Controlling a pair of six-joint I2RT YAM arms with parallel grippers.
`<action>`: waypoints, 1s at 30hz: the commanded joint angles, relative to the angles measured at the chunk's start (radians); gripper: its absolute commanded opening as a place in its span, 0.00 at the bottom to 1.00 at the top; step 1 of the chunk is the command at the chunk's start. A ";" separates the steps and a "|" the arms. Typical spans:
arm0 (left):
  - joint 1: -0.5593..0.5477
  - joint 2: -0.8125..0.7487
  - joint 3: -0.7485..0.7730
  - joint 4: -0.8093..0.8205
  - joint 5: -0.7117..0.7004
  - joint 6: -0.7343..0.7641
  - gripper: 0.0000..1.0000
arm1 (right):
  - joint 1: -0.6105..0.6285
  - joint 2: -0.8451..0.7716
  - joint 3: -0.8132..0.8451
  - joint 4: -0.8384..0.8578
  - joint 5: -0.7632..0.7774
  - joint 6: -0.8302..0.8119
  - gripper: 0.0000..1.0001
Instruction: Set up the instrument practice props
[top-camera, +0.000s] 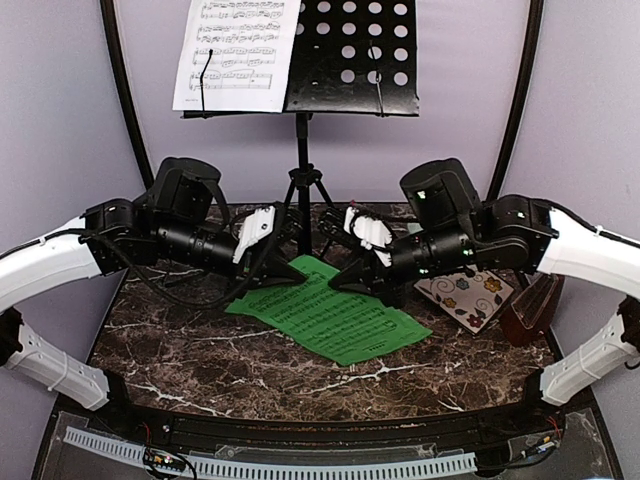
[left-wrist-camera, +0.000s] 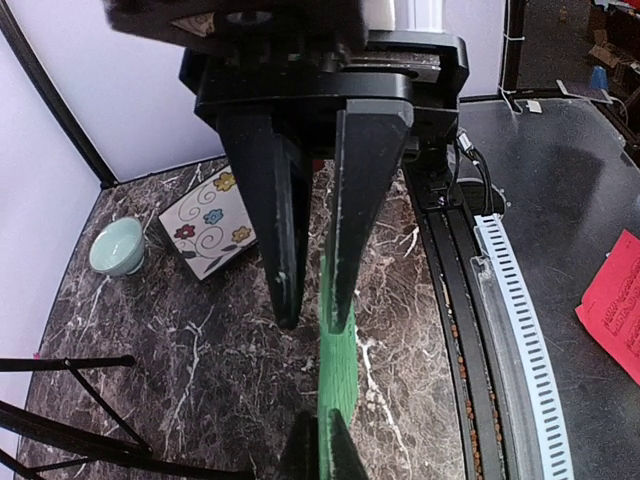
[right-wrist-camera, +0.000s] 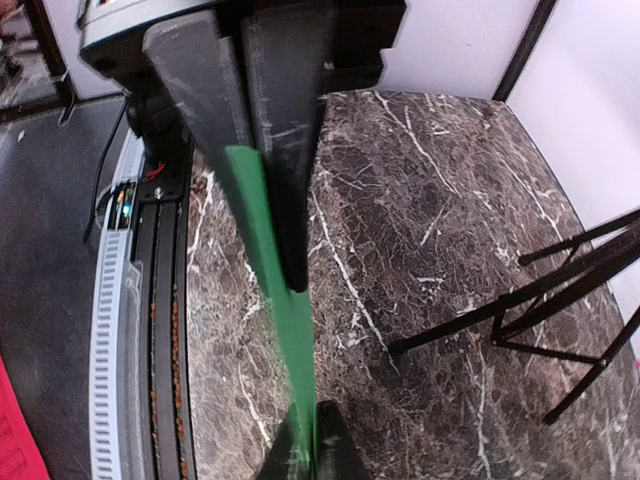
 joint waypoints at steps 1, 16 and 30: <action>0.006 -0.094 -0.075 0.148 -0.006 -0.059 0.00 | -0.004 -0.101 -0.102 0.183 0.069 0.042 0.37; 0.228 -0.282 -0.176 0.439 0.247 -0.330 0.00 | -0.238 -0.519 -0.633 0.721 -0.030 0.337 0.94; 0.324 -0.285 -0.241 0.523 0.356 -0.462 0.00 | -0.240 -0.553 -0.622 0.736 -0.022 0.340 0.00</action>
